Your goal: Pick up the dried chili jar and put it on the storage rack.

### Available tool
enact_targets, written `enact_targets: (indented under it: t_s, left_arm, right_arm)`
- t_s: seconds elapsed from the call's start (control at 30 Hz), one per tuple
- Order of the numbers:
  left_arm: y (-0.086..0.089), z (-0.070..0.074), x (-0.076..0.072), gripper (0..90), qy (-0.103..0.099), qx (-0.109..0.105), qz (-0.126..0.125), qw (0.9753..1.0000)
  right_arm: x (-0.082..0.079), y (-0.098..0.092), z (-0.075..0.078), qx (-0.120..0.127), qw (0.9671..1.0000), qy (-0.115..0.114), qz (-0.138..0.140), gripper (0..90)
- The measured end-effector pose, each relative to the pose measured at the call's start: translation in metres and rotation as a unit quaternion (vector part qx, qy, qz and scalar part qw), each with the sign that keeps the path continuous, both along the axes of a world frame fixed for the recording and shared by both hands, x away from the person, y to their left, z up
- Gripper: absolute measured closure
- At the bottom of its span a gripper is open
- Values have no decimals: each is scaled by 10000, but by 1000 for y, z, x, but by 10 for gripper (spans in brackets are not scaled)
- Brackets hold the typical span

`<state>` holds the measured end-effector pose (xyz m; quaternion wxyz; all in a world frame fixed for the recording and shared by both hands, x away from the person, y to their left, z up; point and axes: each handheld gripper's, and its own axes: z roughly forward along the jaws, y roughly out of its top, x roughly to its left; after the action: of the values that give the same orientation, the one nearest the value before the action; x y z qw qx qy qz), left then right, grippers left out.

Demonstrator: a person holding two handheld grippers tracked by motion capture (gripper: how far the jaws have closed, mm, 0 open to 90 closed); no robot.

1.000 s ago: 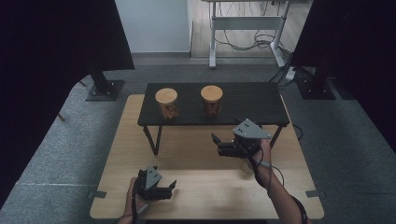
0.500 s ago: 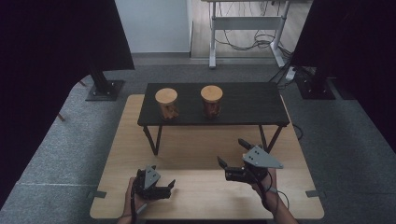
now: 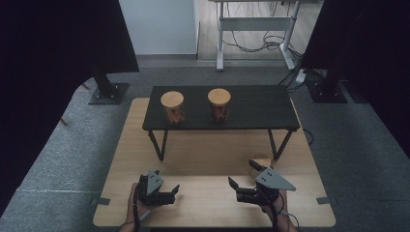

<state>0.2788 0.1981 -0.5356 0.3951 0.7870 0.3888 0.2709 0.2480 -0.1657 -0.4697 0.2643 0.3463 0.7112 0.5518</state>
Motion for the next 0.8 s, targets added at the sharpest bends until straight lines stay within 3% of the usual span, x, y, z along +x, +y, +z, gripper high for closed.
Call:
enact_targets:
  t_s: [0.1, 0.27, 0.63, 0.7, 0.8]
  left_arm:
    - [0, 0, 0, 63, 9, 16, 0, 10000]
    - [-1, -1, 0, 63, 21, 22, -5, 10000]
    - [-1, -1, 0, 63, 4, 25, -34, 10000]
    - [-2, -1, 0, 63, 6, 30, -42, 10000]
    - [-2, -1, -1, 63, 3, 31, -48, 10000]
  right_arm:
    - [-3, 0, -10, -84, 9999, 85, -2, 82]
    - [-8, 2, -28, -6, 9995, 303, 57, 86]
    - [-12, 9, -42, -86, 9977, 601, 305, 84]
    - [-10, 7, -45, 258, 9946, 871, 494, 84]
    - [-6, 2, -49, 846, 9857, 1271, 709, 84]
